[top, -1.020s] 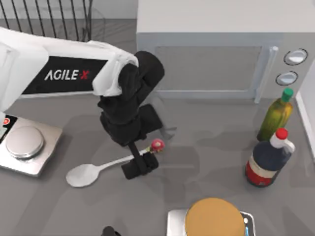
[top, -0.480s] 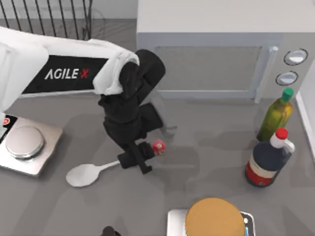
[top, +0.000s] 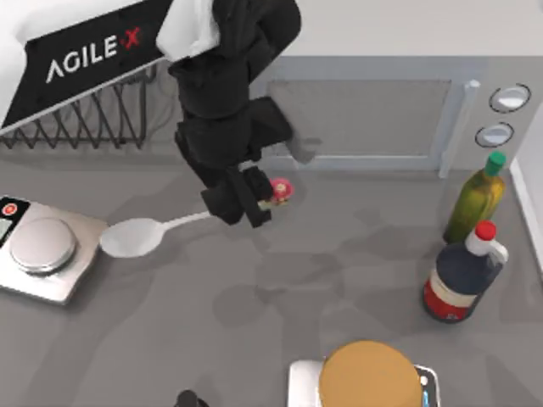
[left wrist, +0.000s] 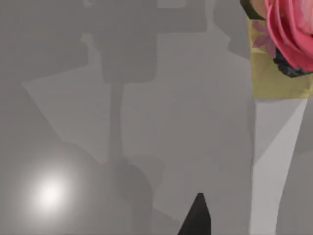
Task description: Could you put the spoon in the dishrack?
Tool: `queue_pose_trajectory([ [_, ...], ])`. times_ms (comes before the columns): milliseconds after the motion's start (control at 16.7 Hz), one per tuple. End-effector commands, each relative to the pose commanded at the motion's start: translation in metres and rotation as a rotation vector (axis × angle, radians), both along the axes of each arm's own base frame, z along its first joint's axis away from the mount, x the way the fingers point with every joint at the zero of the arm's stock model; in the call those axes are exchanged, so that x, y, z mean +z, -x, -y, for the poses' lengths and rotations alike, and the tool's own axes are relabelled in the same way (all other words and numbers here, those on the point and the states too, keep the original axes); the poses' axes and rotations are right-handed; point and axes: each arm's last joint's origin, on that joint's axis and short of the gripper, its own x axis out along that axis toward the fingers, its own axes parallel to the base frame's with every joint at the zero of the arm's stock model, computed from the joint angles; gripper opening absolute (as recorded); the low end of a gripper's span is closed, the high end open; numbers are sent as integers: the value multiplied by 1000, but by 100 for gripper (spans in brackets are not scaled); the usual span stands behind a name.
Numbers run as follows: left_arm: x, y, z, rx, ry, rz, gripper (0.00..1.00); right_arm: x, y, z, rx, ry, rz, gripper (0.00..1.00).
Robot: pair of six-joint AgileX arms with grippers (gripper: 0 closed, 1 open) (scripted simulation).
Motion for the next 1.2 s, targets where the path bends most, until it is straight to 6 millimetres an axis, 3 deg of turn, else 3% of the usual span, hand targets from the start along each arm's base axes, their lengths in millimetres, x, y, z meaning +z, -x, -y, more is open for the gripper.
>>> queue_pose_trajectory([
  [180, 53, 6, -5, 6, 4, 5, 0, 0, 0, 0, 0, 0, 0, 100],
  [360, 86, 14, -11, 11, 18, 25, 0, 0, 0, 0, 0, 0, 0, 100],
  [780, 92, 15, -15, 21, 30, 40, 0, 0, 0, 0, 0, 0, 0, 100],
  [960, 107, 14, -38, 108, 106, 125, 0, 0, 0, 0, 0, 0, 0, 100],
  [1200, 135, 17, -95, 339, 285, 343, 0, 0, 0, 0, 0, 0, 0, 100],
])
